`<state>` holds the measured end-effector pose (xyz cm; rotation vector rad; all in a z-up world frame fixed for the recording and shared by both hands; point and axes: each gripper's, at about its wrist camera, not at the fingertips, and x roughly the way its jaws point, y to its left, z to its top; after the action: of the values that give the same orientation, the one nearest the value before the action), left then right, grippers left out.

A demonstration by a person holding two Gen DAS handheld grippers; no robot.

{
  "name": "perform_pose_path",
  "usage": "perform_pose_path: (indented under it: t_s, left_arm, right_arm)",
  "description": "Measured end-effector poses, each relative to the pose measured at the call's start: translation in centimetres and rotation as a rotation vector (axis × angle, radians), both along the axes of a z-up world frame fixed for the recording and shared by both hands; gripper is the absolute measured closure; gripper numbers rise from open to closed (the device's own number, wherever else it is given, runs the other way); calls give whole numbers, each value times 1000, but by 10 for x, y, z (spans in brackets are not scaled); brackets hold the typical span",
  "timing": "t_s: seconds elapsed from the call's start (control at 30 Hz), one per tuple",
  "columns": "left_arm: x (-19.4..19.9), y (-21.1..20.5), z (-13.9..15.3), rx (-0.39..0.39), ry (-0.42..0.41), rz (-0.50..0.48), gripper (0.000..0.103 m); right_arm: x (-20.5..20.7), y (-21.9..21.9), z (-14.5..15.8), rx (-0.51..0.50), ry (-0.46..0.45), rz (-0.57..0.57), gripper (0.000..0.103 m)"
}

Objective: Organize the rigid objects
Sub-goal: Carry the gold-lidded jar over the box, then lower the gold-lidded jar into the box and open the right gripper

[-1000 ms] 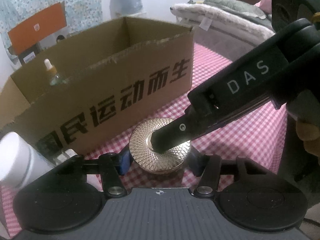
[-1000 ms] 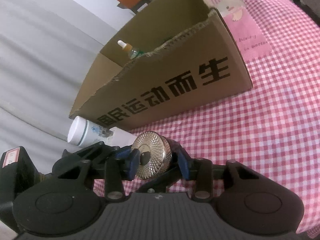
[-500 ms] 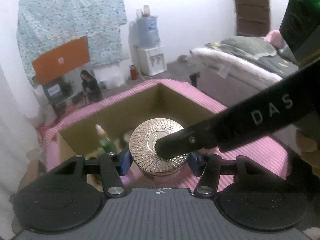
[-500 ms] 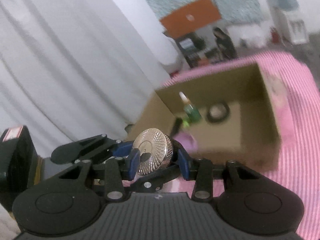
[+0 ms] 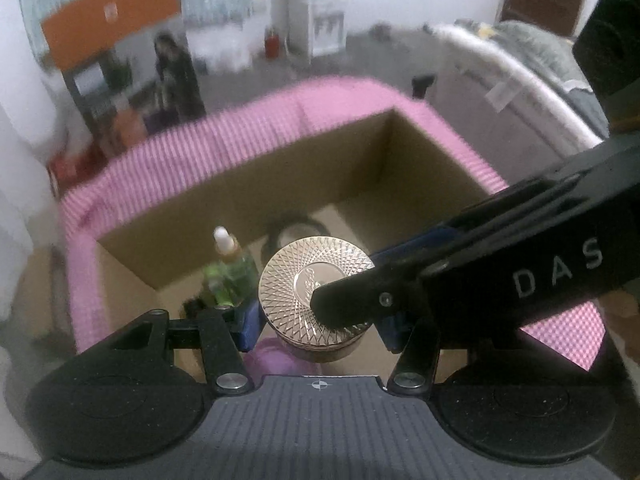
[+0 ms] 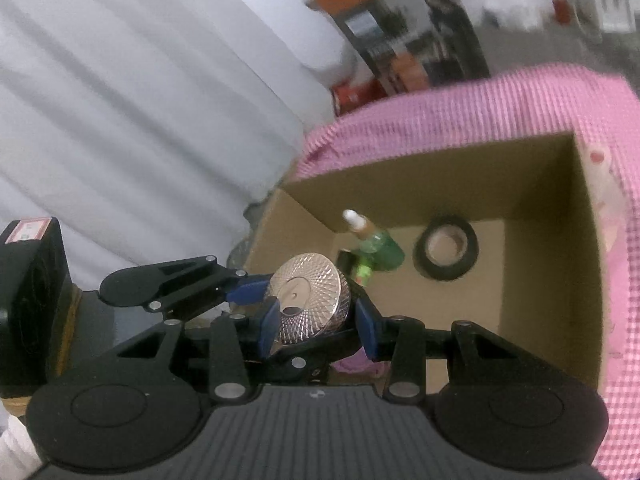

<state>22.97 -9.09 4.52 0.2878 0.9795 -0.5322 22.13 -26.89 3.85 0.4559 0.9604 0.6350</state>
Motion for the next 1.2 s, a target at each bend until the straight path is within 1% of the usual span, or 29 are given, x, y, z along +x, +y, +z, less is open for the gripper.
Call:
perform_pose_path:
  t_s: [0.13,0.2,0.4,0.53,0.67,1.0,1.1,1.2]
  left_arm:
    - [24,-6,-24,26,93,3,48]
    - [33,-8,-34,36,127,3,48]
    - [39,-14,-46,68,147,-19,48]
    - [45,-16,-54,66,187,-23,48]
    - [49,-19,-61,76,203,-35,47]
    - [56,-28,-71,78,246,-41,47]
    - [57,-29,-70,73,256,-48,43]
    - [55,-28,-64,72,234,-51,40]
  right_arm:
    - [31,-1,-26,1,112,3,58]
    - [41,-1,-38,-5,150,3,58]
    - [58,-4,-57,-13,204,-1,59]
    - [63,-2,-63,-18,236,0,59]
    - [65,-1,-67,-33,254,-6,58]
    - [67,0,-73,-73,264,-24,58]
    - [66,0,-75,-88,263,-29,58]
    - [66,0,-73,-83,257,-36,57]
